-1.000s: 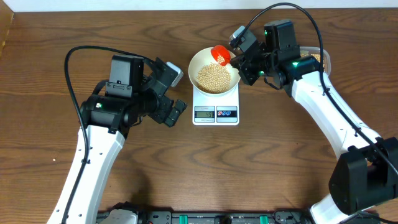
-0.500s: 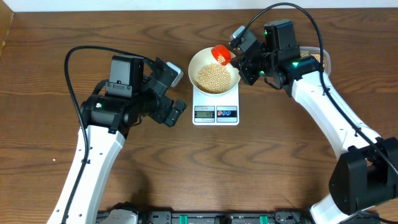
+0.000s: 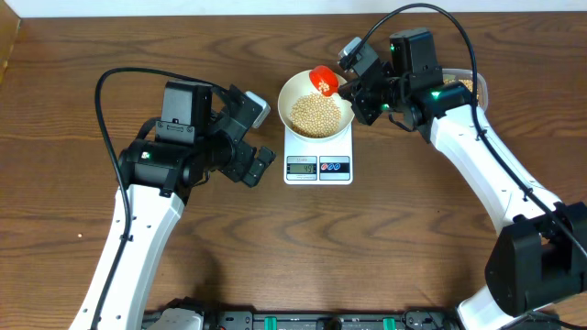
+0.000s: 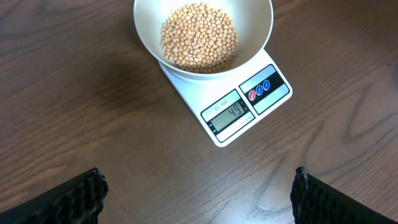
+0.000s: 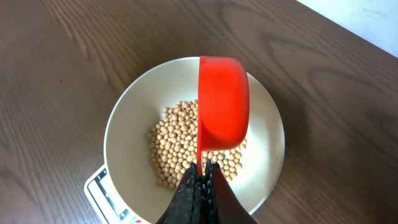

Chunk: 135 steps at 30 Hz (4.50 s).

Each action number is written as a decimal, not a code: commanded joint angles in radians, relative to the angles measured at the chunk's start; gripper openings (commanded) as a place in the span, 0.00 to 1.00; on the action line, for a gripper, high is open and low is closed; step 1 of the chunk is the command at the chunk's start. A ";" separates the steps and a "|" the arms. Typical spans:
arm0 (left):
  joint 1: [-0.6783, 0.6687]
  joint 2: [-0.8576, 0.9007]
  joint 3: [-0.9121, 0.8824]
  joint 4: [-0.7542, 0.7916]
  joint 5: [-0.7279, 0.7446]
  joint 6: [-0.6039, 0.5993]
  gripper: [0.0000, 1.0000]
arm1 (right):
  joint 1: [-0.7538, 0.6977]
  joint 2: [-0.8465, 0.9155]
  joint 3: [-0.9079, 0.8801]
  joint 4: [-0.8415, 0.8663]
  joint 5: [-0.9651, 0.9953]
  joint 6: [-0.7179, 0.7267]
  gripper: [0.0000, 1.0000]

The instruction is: Scoop item into bowl and weigh 50g on scale

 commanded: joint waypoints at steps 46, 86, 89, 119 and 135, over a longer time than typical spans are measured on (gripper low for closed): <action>-0.002 -0.001 0.014 -0.002 -0.005 0.013 0.96 | -0.043 0.007 0.026 0.039 -0.124 0.122 0.01; -0.002 -0.001 0.014 -0.002 -0.005 0.013 0.96 | -0.696 0.007 0.026 -0.193 -0.461 0.250 0.01; -0.002 -0.001 0.014 -0.002 -0.005 0.013 0.96 | -0.694 0.007 0.026 -0.210 -0.404 0.225 0.01; -0.002 -0.001 0.014 -0.002 -0.005 0.013 0.96 | -0.359 0.007 0.026 -0.241 0.565 0.184 0.01; -0.002 -0.001 0.014 -0.002 -0.005 0.013 0.96 | -0.139 0.007 0.026 -0.238 1.081 0.096 0.01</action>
